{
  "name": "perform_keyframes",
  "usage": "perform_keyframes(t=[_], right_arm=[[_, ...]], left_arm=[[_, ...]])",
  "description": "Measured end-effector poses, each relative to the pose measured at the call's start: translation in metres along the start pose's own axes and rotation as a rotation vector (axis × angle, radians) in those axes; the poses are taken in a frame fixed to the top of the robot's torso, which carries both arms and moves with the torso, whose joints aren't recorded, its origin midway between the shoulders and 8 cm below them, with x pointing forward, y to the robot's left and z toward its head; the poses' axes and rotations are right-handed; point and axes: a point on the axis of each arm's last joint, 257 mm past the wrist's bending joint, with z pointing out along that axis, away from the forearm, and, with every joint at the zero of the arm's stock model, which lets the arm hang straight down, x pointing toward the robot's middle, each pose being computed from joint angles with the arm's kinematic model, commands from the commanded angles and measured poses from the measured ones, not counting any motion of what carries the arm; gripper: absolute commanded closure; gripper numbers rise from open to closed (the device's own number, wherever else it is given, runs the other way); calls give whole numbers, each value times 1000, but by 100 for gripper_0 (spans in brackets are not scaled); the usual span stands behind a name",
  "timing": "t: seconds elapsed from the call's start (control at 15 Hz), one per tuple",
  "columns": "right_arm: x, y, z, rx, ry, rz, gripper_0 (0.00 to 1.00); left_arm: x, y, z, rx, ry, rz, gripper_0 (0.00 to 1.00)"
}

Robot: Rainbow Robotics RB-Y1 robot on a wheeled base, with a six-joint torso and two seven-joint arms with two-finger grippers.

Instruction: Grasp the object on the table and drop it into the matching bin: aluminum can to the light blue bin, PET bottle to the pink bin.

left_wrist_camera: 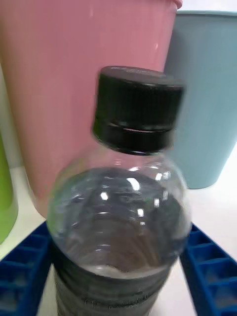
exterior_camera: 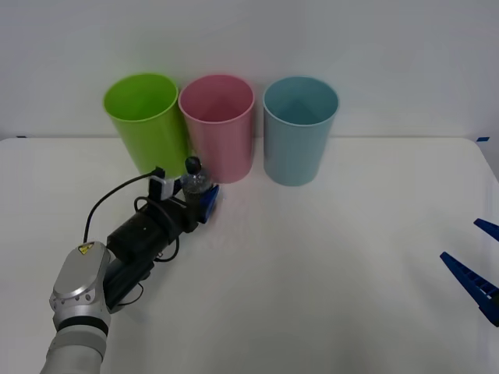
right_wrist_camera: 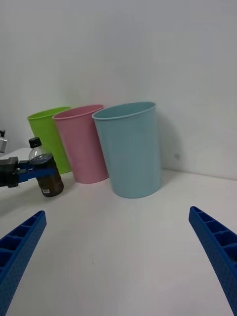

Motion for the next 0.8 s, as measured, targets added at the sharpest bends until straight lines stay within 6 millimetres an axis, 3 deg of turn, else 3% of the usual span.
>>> perform_keyframes(t=[0.4,0.8], right_arm=[[0,0,0,0,0,0,0],[0,0,0,0,0,0,0]], left_arm=[[-1,5,-4,-4,-4,2,100],[-16,32,-34,46,-38,-7,100]])
